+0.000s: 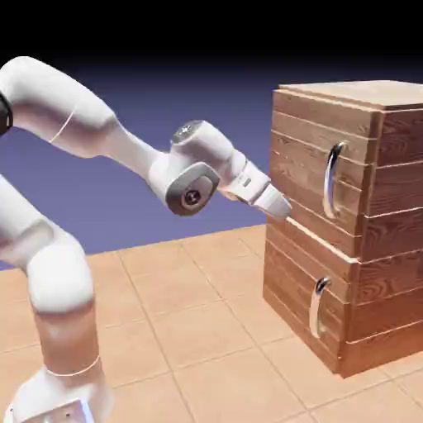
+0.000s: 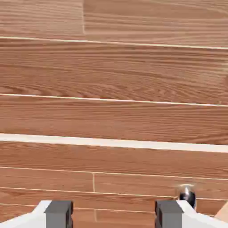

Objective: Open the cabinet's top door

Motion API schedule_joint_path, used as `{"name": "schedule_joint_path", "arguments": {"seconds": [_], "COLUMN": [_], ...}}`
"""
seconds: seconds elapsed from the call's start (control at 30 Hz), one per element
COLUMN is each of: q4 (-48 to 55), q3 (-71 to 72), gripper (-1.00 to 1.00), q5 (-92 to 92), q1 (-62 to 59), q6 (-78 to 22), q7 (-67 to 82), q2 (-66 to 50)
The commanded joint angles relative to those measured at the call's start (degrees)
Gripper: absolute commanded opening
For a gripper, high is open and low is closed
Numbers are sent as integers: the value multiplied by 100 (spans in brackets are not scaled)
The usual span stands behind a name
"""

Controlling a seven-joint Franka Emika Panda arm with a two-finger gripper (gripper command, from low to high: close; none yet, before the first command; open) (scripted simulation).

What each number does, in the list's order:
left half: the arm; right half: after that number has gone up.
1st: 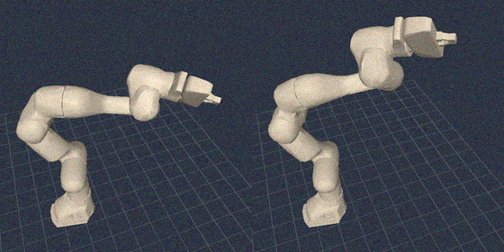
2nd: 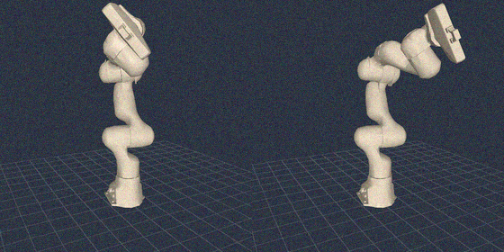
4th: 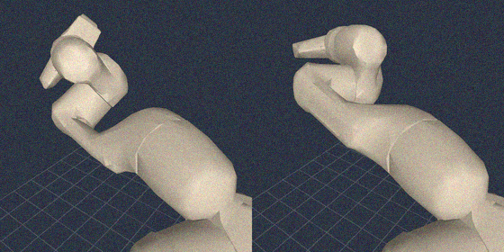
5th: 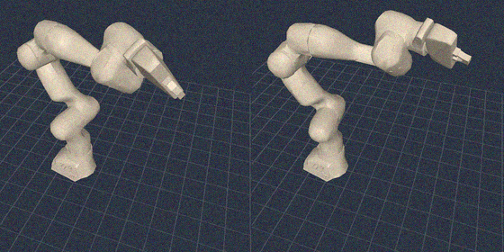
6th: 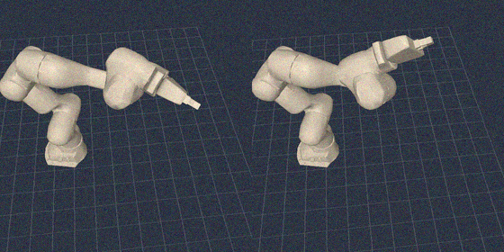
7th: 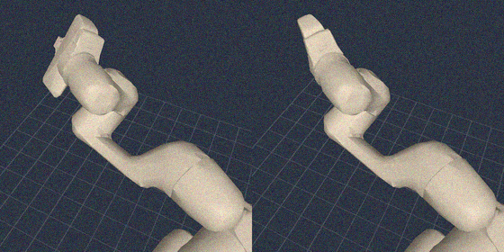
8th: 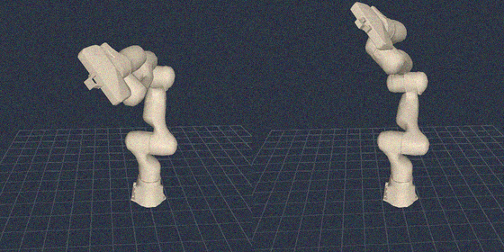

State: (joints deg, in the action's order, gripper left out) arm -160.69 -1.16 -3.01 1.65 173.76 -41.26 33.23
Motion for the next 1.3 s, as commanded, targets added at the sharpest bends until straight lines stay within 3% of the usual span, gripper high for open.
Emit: {"name": "schedule_joint_path", "arguments": {"seconds": [0.0, 1.27], "q4": [26, 995], "q3": [-96, -3750], "gripper": [0, 0], "q5": [-250, -9718], "q1": [80, 3101], "q6": [-20, -786], "q7": [100, 3886], "q2": [47, 1845]}}
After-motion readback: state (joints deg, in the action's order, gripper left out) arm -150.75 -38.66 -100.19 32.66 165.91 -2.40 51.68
